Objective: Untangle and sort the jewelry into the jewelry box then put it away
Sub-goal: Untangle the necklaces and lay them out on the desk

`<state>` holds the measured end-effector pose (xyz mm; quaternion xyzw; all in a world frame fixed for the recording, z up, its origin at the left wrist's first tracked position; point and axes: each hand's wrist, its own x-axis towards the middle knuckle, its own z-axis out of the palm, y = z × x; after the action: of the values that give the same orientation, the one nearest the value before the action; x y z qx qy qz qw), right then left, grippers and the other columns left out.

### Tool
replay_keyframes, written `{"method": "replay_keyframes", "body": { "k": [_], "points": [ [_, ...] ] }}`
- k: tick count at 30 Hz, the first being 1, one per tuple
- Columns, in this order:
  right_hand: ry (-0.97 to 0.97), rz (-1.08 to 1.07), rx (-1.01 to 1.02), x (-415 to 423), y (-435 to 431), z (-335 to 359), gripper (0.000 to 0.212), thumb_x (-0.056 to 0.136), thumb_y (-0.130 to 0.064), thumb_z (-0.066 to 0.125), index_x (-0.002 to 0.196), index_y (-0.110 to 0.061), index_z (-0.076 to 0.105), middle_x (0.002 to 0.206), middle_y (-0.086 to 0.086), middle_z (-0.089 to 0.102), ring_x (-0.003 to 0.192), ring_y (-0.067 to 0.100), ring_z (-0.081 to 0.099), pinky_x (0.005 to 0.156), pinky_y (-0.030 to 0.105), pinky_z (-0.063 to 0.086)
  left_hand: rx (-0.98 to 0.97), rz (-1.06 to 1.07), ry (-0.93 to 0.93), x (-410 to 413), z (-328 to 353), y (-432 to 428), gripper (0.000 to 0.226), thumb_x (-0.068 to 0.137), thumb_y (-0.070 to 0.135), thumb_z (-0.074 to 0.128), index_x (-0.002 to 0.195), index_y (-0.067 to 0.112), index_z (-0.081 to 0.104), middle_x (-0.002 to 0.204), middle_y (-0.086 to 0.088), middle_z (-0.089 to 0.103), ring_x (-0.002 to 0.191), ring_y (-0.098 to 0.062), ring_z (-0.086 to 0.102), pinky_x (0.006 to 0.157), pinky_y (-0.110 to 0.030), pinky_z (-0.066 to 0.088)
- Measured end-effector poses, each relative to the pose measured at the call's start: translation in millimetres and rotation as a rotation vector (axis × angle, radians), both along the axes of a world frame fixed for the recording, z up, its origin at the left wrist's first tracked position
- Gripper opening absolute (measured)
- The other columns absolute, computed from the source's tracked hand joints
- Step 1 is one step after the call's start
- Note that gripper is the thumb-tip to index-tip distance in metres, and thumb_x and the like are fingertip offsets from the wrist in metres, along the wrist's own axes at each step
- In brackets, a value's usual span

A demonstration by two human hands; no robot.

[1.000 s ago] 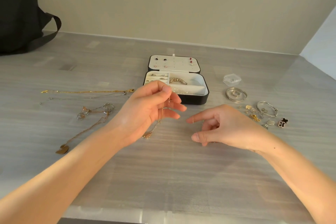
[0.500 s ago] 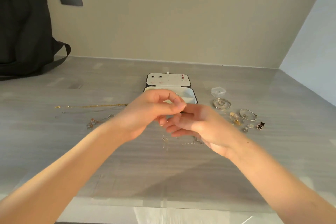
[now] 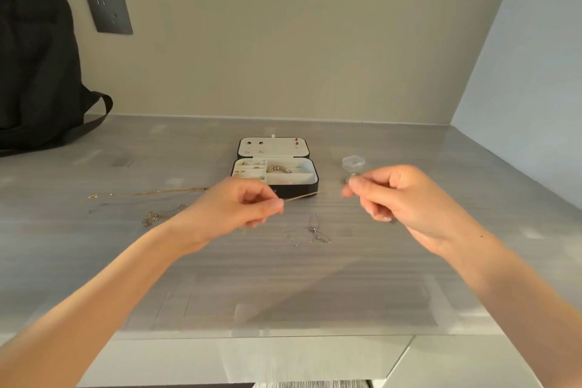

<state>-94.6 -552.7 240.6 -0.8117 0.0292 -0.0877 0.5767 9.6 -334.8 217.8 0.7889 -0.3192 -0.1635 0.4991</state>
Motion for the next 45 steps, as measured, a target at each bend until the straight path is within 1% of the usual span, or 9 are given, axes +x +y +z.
{"method": "replay_keyframes", "body": {
  "k": [4, 9, 16, 23, 28, 32, 36, 41, 45],
  "points": [
    [0.085, -0.021, -0.083, 6.4, 2.1, -12.4, 0.022, 0.091, -0.024, 0.058, 0.076, -0.013, 0.070, 0.048, -0.003, 0.048, 0.046, 0.009, 0.034, 0.054, 0.018, 0.032, 0.080, 0.098, 0.005, 0.2, -6.3, 28.8, 0.015, 0.088, 0.018, 0.059, 0.078, 0.010, 0.067, 0.046, 0.007, 0.048, 0.044, -0.004, 0.039, 0.049, -0.011, 0.035],
    [0.120, -0.075, 0.028, 30.0, 17.6, -22.1, 0.022, 0.092, -0.017, 0.056, 0.076, -0.010, 0.069, 0.045, -0.001, 0.049, 0.040, 0.009, 0.034, 0.041, 0.015, 0.026, 0.108, 0.251, 0.007, 8.3, -8.9, 78.2, 0.017, 0.088, 0.021, 0.060, 0.079, 0.009, 0.069, 0.048, 0.006, 0.046, 0.046, -0.005, 0.039, 0.047, -0.011, 0.034],
    [0.130, -0.047, 0.157, 72.1, 63.7, -27.8, 0.013, 0.088, -0.010, 0.062, 0.077, -0.006, 0.068, 0.050, -0.001, 0.060, 0.042, 0.008, 0.039, 0.041, 0.015, 0.031, 0.069, 0.403, -0.022, 32.1, -5.0, 144.1, 0.015, 0.086, 0.018, 0.062, 0.076, 0.010, 0.069, 0.055, 0.003, 0.057, 0.047, -0.004, 0.045, 0.047, -0.011, 0.038],
    [-0.008, 0.008, -0.425, 120.5, 107.0, -34.7, 0.020, 0.089, -0.016, 0.057, 0.071, -0.014, 0.066, 0.061, -0.006, 0.065, 0.046, -0.001, 0.048, 0.052, 0.019, 0.035, 0.231, 0.531, -0.197, 75.3, -8.7, 182.4, 0.009, 0.087, 0.015, 0.062, 0.080, 0.012, 0.068, 0.068, -0.001, 0.070, 0.056, -0.006, 0.059, 0.055, -0.017, 0.045],
    [-0.092, -0.090, -0.768, 167.3, 131.9, -37.4, 0.018, 0.090, -0.016, 0.051, 0.085, -0.012, 0.068, 0.086, -0.004, 0.063, 0.082, 0.018, 0.056, 0.065, 0.025, 0.036, 0.319, 0.605, -0.275, 109.6, -14.5, 194.8, 0.013, 0.089, 0.017, 0.060, 0.081, 0.010, 0.067, 0.073, -0.005, 0.068, 0.053, -0.005, 0.054, 0.056, -0.021, 0.040],
    [-0.108, -0.117, -1.003, 208.5, 149.5, -42.8, 0.021, 0.088, -0.009, 0.049, 0.087, -0.016, 0.069, 0.095, 0.000, 0.067, 0.089, 0.024, 0.058, 0.063, 0.025, 0.036, 0.352, 0.706, -0.294, 143.3, -24.3, 203.3, 0.016, 0.088, 0.022, 0.062, 0.079, 0.010, 0.068, 0.064, -0.005, 0.063, 0.059, -0.013, 0.052, 0.059, -0.025, 0.039],
    [-0.061, -0.080, -1.253, 236.6, 167.1, -49.7, 0.028, 0.080, 0.000, 0.052, 0.096, -0.016, 0.069, 0.092, 0.003, 0.067, 0.090, 0.026, 0.057, 0.059, 0.022, 0.034, 0.398, 0.784, -0.293, 172.0, -34.4, 206.4, 0.015, 0.088, 0.022, 0.062, 0.087, 0.008, 0.068, 0.082, -0.005, 0.063, 0.075, -0.019, 0.057, 0.072, -0.027, 0.041],
    [-0.044, 0.007, -1.479, 247.8, 176.5, -55.7, 0.031, 0.076, 0.000, 0.058, 0.100, -0.016, 0.066, 0.100, 0.006, 0.067, 0.099, 0.027, 0.053, 0.077, 0.027, 0.036, 0.458, 0.783, -0.269, 190.5, -48.9, 206.3, 0.014, 0.084, 0.022, 0.066, 0.088, 0.009, 0.069, 0.087, -0.005, 0.064, 0.082, -0.019, 0.057, 0.072, -0.027, 0.040],
    [-0.060, 0.004, -1.481, 249.6, 176.3, -59.2, 0.026, 0.080, -0.003, 0.055, 0.100, -0.015, 0.067, 0.101, 0.007, 0.067, 0.103, 0.028, 0.052, 0.085, 0.029, 0.037, 0.506, 0.779, -0.253, 195.7, -54.9, 208.5, 0.013, 0.081, 0.028, 0.069, 0.085, 0.016, 0.066, 0.092, -0.001, 0.065, 0.090, -0.018, 0.059, 0.072, -0.028, 0.041]
  ]
}}
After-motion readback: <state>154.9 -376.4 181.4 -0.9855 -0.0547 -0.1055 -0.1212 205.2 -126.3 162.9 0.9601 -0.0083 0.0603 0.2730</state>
